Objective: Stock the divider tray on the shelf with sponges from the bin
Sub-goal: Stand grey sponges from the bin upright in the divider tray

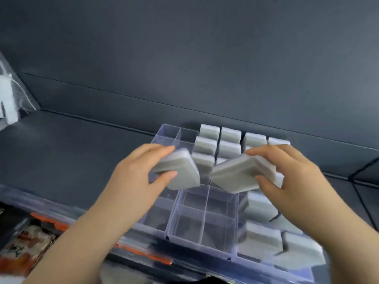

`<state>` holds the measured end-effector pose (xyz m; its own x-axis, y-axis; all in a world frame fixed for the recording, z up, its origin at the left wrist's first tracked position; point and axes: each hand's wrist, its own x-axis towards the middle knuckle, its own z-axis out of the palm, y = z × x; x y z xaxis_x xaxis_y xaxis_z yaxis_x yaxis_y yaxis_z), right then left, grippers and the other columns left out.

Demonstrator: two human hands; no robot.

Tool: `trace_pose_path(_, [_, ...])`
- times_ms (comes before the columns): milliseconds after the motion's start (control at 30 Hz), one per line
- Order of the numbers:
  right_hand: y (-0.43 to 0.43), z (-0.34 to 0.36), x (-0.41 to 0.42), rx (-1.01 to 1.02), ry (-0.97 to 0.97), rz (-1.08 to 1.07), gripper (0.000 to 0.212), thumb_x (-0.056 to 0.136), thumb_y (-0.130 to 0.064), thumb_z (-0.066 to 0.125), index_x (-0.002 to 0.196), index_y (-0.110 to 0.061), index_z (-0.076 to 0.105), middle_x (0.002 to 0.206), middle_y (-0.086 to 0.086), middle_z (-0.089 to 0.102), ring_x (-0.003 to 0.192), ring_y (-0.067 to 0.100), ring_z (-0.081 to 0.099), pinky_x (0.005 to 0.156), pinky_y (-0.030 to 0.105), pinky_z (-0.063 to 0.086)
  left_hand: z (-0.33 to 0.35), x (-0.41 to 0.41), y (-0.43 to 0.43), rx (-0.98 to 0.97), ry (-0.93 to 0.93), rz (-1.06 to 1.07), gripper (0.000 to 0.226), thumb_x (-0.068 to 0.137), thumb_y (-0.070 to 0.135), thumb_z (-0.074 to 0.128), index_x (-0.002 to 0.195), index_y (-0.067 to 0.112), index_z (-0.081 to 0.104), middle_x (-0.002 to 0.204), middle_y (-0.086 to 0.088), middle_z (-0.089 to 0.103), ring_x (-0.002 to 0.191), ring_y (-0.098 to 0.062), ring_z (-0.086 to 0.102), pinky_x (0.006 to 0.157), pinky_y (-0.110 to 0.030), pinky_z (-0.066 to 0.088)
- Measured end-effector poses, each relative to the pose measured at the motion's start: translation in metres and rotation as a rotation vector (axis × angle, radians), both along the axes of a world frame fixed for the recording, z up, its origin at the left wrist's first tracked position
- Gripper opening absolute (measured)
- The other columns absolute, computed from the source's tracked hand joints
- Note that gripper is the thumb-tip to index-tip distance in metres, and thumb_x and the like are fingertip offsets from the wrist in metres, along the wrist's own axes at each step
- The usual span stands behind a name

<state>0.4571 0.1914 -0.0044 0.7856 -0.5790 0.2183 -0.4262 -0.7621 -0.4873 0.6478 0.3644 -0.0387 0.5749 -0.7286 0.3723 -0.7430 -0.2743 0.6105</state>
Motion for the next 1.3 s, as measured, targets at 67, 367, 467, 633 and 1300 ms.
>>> trace_pose_path(67, [0.013,0.000,0.008,-0.014,0.060,-0.073,0.047,0.081,-0.010,0.061,0.113,-0.045,0.054,0.111,-0.023,0.047,0.091,0.013,0.054,0.074,0.029,0.045,0.000,0.017,-0.002,0.005,0.015,-0.077,0.044,0.079,0.020,0.072,0.120,0.027,0.061,0.112,0.028,0.049,0.102,0.022,0.038,0.083,0.005,0.024])
trace_pose_path(367, [0.044,-0.012,0.032,-0.052,0.256,-0.252,0.054,0.088,-0.010,0.053,0.133,-0.038,0.042,0.126,-0.013,0.046,0.107,0.012,0.044,0.078,0.020,0.035,-0.013,0.056,-0.014,0.019,0.046,-0.317,0.044,0.077,0.018,0.073,0.119,0.020,0.063,0.109,0.017,0.054,0.098,0.014,0.044,0.085,0.005,0.025])
trace_pose_path(467, [0.044,-0.012,0.034,-0.064,0.306,-0.255,0.054,0.089,-0.009,0.051,0.134,-0.037,0.041,0.129,-0.012,0.045,0.114,0.013,0.042,0.084,0.022,0.040,-0.015,0.054,-0.014,0.032,0.040,-0.325,0.043,0.078,0.020,0.073,0.120,0.020,0.063,0.108,0.018,0.054,0.096,0.007,0.045,0.085,0.004,0.026])
trace_pose_path(633, [0.039,-0.016,0.040,-0.110,0.398,-0.217,0.058,0.089,-0.006,0.046,0.135,-0.040,0.036,0.129,-0.014,0.040,0.120,0.011,0.036,0.077,0.020,0.037,-0.017,0.049,-0.014,0.041,0.044,-0.313,0.043,0.077,0.018,0.073,0.120,0.018,0.063,0.110,0.016,0.054,0.097,0.005,0.044,0.085,0.005,0.024])
trace_pose_path(1300, [0.029,-0.040,0.051,-0.073,0.514,-0.103,0.051,0.086,-0.004,0.050,0.127,-0.033,0.042,0.122,-0.005,0.045,0.110,0.019,0.046,0.080,0.032,0.048,-0.015,0.038,-0.023,0.066,0.011,-0.283,0.045,0.079,0.022,0.071,0.123,0.024,0.060,0.108,0.028,0.046,0.098,0.007,0.041,0.086,0.006,0.023])
